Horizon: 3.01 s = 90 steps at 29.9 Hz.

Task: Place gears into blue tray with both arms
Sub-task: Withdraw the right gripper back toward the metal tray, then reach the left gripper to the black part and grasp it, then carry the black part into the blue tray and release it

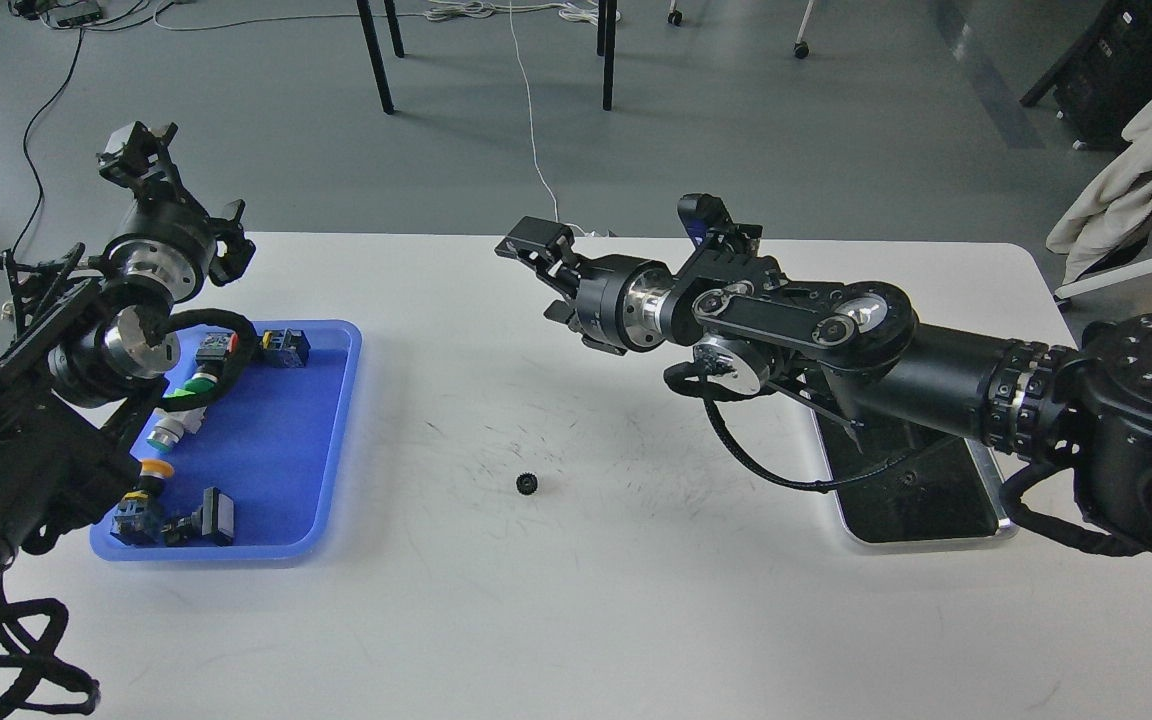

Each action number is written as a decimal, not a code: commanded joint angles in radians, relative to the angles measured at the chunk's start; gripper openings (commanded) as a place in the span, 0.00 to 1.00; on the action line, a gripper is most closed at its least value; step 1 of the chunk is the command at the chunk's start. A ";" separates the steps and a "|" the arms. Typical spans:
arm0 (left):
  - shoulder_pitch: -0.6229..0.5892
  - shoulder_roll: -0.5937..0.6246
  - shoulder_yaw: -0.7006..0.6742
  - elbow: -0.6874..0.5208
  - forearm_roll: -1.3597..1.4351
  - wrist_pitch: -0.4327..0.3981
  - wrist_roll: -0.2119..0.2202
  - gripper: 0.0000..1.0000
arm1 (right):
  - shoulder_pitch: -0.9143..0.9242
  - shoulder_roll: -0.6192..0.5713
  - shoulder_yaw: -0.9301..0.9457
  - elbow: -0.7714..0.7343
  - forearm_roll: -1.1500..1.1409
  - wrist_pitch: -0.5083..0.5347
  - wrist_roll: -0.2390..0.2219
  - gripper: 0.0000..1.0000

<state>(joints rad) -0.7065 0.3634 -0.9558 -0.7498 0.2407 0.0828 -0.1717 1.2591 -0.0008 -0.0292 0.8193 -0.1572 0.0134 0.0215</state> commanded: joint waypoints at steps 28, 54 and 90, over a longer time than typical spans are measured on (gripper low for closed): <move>0.183 0.213 0.558 -0.723 1.117 0.044 -0.009 0.98 | -1.032 -0.486 1.253 0.268 0.281 0.372 0.032 0.97; 0.357 -0.043 0.586 -0.327 1.941 0.253 -0.019 0.93 | -1.034 -0.430 1.244 0.259 0.271 0.369 0.034 0.98; 0.338 -0.006 0.505 -0.332 1.941 0.284 -0.009 0.05 | -1.021 -0.430 1.244 0.259 0.269 0.369 0.034 0.98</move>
<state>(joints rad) -0.3632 0.3298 -0.4037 -1.0548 2.1817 0.3604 -0.1799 0.2339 -0.4311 1.2149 1.0785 0.1110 0.3820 0.0553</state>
